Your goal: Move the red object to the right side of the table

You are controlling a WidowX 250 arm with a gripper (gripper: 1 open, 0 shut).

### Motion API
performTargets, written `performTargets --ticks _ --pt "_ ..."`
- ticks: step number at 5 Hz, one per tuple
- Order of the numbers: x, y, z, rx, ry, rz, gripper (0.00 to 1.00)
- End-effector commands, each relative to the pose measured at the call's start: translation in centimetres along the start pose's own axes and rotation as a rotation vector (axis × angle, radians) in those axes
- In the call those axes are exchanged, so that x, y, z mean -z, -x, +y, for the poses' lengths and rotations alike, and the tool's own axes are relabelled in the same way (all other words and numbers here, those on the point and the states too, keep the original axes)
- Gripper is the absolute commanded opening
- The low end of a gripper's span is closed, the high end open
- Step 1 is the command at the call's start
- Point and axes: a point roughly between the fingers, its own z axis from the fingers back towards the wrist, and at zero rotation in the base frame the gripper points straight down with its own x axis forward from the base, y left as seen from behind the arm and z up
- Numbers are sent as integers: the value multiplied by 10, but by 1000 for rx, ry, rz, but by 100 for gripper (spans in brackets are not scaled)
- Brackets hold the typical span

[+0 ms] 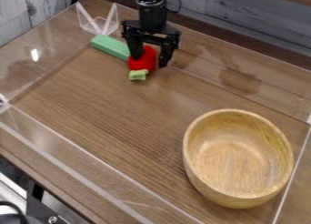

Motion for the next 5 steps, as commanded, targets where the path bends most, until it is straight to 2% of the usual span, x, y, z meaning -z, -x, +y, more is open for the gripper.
performTargets --ticks 1,2,5 --pt "2 -1 4 -8 -5 -5 0" --pt "1 0 2 -10 2 1 0" --pt "-30 4 -21 8 64 7 0"
